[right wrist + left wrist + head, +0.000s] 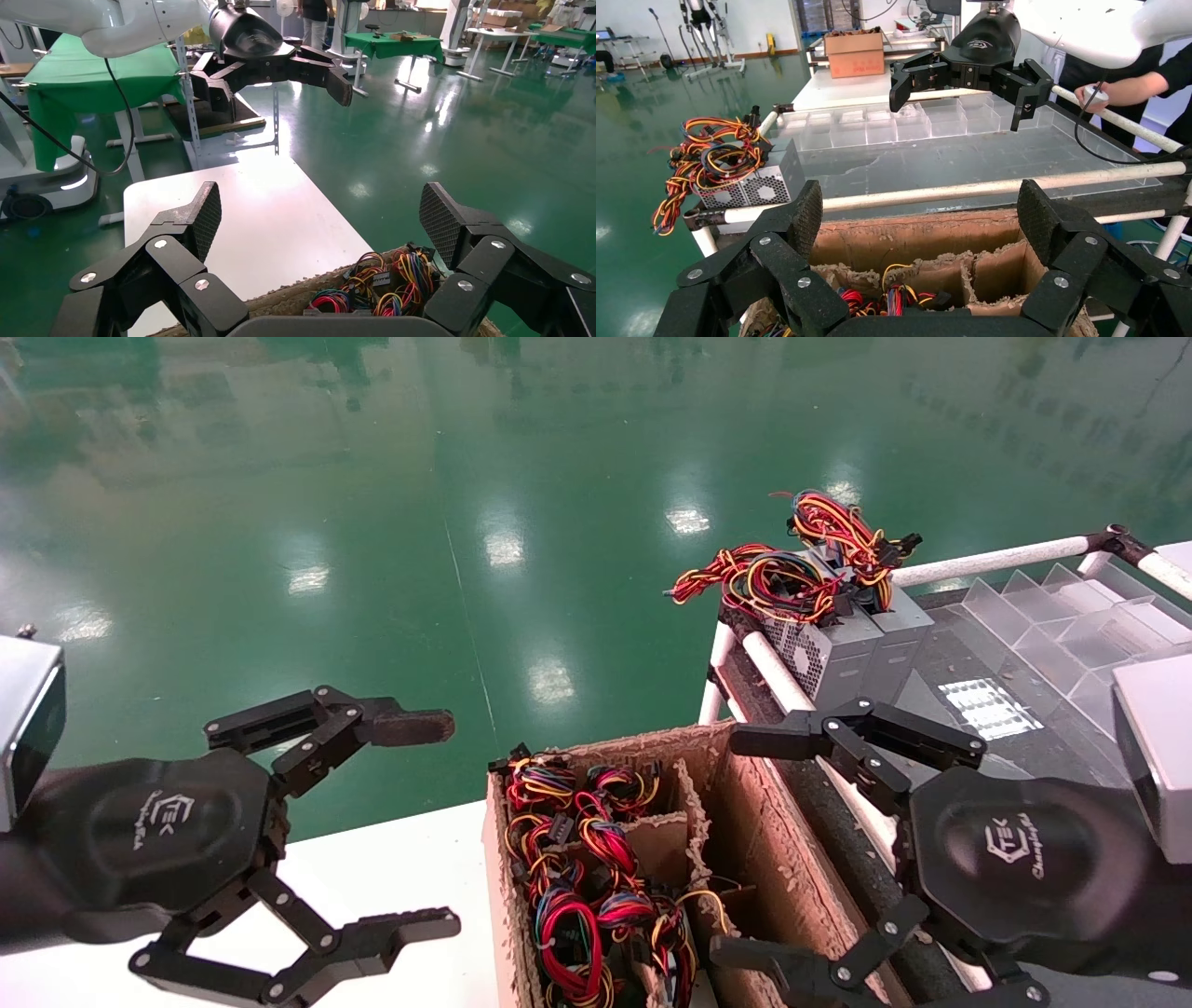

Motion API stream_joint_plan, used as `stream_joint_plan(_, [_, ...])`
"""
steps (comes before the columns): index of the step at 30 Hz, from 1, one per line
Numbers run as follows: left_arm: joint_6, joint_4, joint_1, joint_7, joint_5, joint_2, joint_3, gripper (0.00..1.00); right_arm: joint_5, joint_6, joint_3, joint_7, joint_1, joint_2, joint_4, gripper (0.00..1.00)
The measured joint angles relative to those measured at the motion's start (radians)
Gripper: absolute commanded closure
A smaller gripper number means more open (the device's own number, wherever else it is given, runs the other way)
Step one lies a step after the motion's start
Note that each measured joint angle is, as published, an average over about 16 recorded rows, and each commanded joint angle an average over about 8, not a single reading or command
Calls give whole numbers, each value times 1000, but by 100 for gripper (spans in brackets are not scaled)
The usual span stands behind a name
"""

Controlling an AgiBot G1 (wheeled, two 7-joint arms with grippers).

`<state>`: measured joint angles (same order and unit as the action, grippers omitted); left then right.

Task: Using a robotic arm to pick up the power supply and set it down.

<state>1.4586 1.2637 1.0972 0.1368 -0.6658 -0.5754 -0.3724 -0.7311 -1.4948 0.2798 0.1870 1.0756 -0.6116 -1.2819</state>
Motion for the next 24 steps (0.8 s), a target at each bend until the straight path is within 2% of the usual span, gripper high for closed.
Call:
stream_joint_plan(4, [0, 0, 0, 0, 0, 0, 0, 94, 0, 0, 0, 0, 0, 0, 0, 0])
stream_joint_plan(5, [0, 0, 0, 0, 0, 0, 0, 100, 0, 0, 0, 0, 0, 0, 0, 0])
stream_joint_plan(24, [0, 0, 0, 0, 0, 0, 0, 100, 0, 0, 0, 0, 0, 0, 0, 0])
